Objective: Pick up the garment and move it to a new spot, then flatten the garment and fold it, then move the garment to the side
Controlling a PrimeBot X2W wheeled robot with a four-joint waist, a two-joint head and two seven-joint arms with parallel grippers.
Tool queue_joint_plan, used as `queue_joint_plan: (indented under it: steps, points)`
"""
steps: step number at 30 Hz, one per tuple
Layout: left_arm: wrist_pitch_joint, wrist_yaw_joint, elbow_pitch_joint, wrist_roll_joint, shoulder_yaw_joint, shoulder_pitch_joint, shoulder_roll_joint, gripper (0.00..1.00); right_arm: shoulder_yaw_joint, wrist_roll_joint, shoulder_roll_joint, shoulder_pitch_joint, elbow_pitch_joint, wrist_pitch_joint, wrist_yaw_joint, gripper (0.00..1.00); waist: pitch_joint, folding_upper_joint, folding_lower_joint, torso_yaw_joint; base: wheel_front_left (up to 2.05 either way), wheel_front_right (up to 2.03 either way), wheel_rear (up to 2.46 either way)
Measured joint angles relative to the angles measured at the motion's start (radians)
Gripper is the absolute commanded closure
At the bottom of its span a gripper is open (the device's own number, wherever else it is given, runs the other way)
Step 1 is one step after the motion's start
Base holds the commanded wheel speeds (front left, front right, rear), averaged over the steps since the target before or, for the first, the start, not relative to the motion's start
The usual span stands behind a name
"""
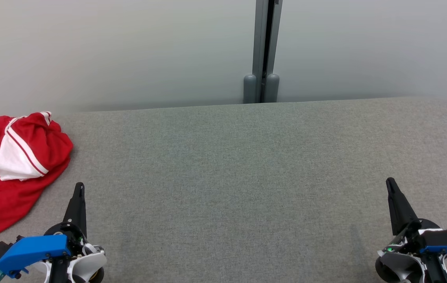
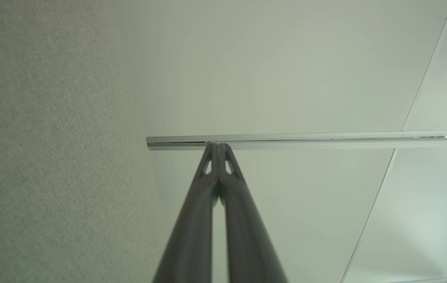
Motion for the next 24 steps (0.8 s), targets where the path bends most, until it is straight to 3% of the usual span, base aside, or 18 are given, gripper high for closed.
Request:
queue_joint_plan:
  steps: [24]
  points:
    - [0.000,0.000,0.000,0.000,0.000,0.000,0.000,1.00,0.000,0.000,0.000,0.000,0.000,0.000,0.000,1.00,0.000,0.0000,0.0000,0.000,0.00,0.00,0.00]
